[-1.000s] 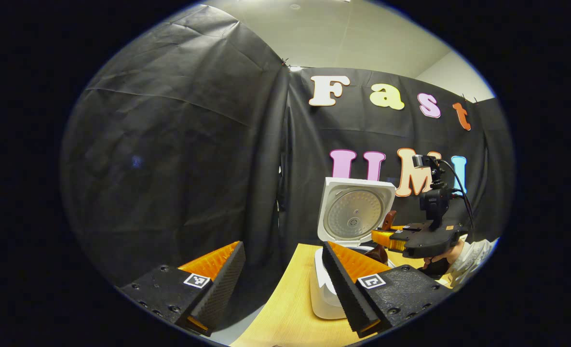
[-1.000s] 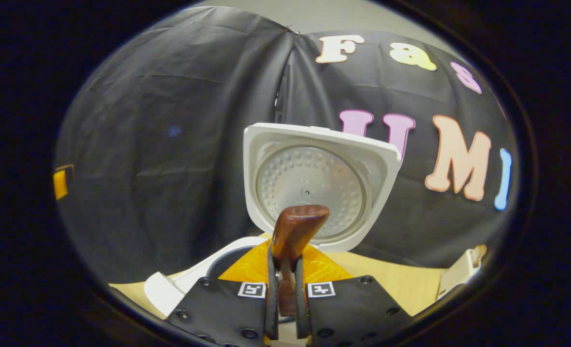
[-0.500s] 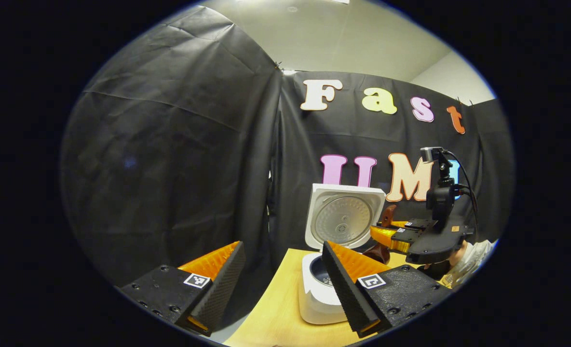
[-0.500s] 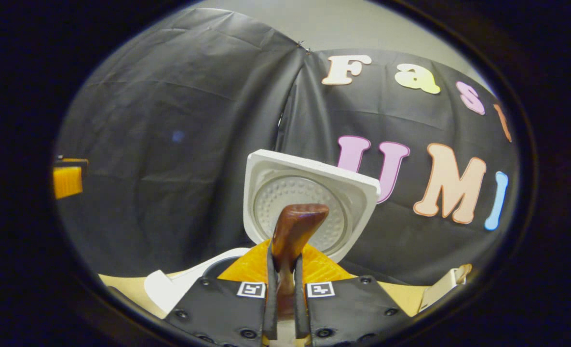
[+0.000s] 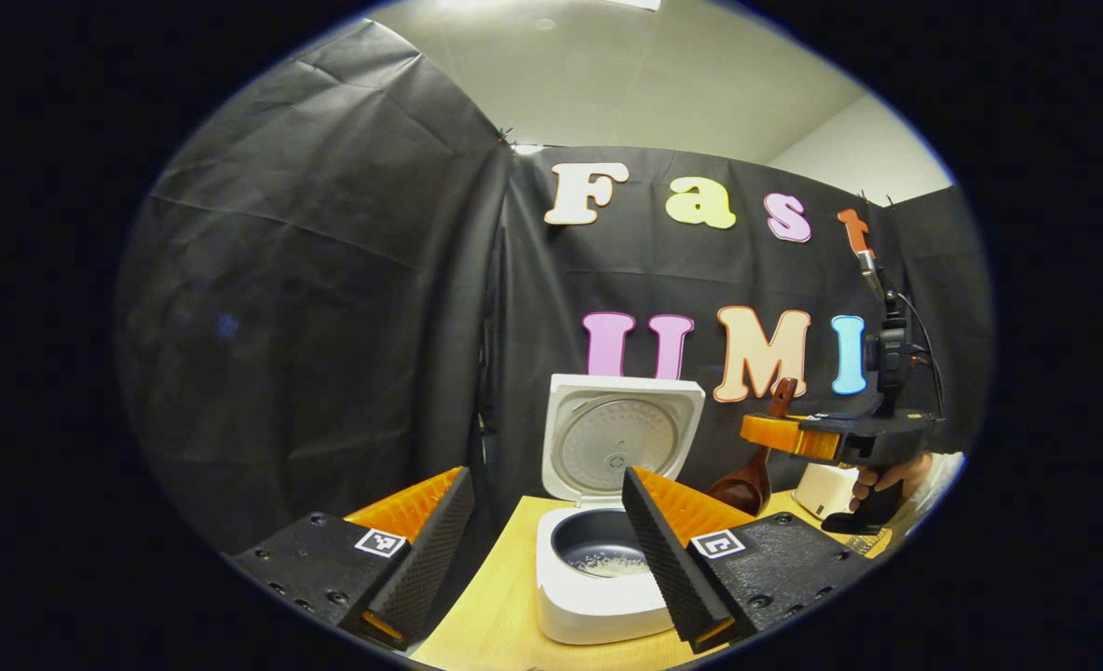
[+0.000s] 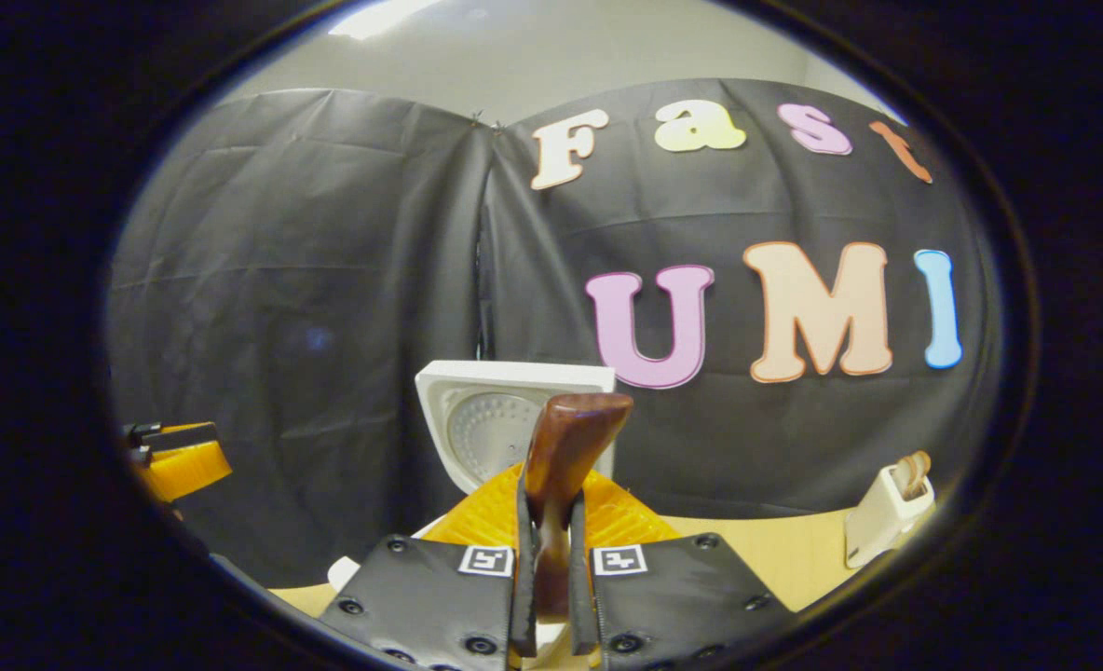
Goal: Close the left gripper, press the button to open the rice cooker; take a wooden spoon from the chopstick holder with the right hand, scoop a spoonful of rice and pour it into the rice cooker, then put the wooden spoon back into the chopstick holder.
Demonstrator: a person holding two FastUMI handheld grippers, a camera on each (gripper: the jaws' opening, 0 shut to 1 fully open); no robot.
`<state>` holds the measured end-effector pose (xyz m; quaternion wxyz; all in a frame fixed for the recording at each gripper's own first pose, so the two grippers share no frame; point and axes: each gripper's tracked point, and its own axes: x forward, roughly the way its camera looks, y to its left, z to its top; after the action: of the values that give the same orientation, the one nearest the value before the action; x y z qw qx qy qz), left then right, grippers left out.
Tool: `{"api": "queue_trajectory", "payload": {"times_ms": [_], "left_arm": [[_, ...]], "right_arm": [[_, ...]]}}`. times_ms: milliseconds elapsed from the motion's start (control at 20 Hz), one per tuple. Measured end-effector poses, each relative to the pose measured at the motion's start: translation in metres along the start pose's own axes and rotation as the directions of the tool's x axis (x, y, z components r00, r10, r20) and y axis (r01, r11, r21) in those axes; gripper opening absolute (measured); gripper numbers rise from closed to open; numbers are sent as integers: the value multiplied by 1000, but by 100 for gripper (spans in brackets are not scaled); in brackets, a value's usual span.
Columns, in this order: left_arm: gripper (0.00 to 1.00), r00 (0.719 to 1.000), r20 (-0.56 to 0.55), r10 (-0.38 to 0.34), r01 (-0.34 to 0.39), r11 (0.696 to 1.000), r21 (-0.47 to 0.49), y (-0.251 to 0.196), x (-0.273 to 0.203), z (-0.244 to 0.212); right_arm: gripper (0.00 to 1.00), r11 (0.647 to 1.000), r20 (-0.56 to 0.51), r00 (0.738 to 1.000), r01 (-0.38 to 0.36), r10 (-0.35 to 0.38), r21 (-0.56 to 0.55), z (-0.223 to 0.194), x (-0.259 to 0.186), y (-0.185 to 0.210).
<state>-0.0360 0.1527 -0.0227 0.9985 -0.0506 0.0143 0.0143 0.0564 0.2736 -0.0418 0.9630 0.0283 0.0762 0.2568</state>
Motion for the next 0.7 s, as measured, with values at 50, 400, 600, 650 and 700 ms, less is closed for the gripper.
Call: {"api": "queue_trajectory", "payload": {"times_ms": [50, 400, 600, 650, 700], "left_arm": [[94, 1000, 6, -14, 14, 1000, 4, -8, 3, 2], [92, 993, 24, -115, 114, 993, 19, -71, 20, 9], [92, 984, 25, -175, 175, 984, 18, -108, 29, 10], [92, 982, 26, -188, 188, 982, 20, -116, 30, 10], [92, 979, 26, -201, 200, 979, 23, -124, 32, 10]], "right_arm": [[16, 1000, 7, 1000, 20, -20, 4, 3, -8, -13], [16, 985, 32, 985, 172, -172, 3, 13, -60, -101], [16, 965, 20, 965, 261, -261, 16, 8, -93, -152], [16, 959, 17, 959, 284, -284, 21, 7, -102, -164], [16, 951, 13, 951, 307, -308, 27, 5, -111, -178]]}}
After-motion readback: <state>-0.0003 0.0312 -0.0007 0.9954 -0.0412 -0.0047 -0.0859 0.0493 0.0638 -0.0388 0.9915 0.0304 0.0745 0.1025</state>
